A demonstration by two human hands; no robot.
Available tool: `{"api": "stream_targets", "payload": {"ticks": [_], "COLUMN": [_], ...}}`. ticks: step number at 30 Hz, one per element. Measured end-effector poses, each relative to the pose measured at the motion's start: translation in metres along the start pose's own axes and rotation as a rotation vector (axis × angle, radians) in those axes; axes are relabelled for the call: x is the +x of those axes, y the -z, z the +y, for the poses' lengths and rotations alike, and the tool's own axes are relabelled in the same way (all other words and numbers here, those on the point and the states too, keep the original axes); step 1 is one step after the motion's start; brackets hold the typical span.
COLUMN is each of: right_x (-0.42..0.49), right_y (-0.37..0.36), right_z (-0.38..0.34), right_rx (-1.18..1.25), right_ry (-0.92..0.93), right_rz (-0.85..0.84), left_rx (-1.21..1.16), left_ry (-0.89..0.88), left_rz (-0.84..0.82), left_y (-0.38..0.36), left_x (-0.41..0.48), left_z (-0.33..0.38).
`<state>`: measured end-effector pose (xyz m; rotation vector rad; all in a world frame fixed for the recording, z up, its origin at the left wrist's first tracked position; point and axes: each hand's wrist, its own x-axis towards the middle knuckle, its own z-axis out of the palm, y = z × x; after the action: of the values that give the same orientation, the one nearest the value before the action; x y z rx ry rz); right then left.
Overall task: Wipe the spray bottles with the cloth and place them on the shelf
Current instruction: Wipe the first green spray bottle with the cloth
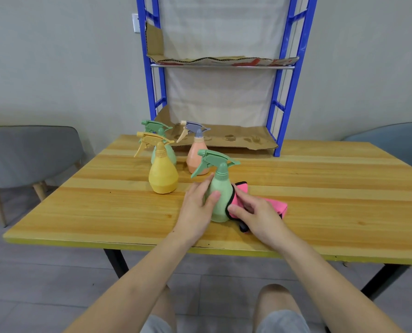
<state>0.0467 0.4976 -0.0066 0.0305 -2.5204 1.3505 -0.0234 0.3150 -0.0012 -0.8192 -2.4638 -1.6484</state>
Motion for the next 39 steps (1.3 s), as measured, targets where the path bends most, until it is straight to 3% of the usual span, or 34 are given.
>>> {"api": "stream_targets", "payload": {"ticks": [5, 11, 17, 22, 28, 35, 39], "right_x": [0.000, 0.017, 0.004, -0.003, 0.003, 0.002, -0.008], "right_y": [0.002, -0.002, 0.007, 0.013, 0.007, 0.007, 0.009], "right_z": [0.002, -0.019, -0.002, -0.006, -0.024, -0.014, -0.017], "right_rx": [-0.067, -0.005, -0.056, -0.250, -0.077, -0.200, -0.192], "right_ry": [-0.004, 0.074, 0.019, 0.041, 0.079, 0.004, -0.002], "right_rz": [0.031, 0.091, 0.011, 0.017, 0.055, 0.033, 0.018], "left_rx": [-0.100, 0.103, 0.074, 0.044, 0.023, 0.106, 0.009], "left_ry": [0.023, -0.030, -0.038, 0.050, 0.023, -0.018, 0.039], "left_rz": [0.013, 0.023, 0.016, 0.049, -0.036, 0.003, -0.001], "left_y": [0.007, 0.008, 0.014, 0.011, 0.015, 0.015, 0.014], "left_x": [0.000, 0.004, 0.006, 0.007, 0.007, 0.006, 0.005], "left_z": [0.006, 0.006, 0.011, 0.022, 0.023, 0.028, 0.032]}}
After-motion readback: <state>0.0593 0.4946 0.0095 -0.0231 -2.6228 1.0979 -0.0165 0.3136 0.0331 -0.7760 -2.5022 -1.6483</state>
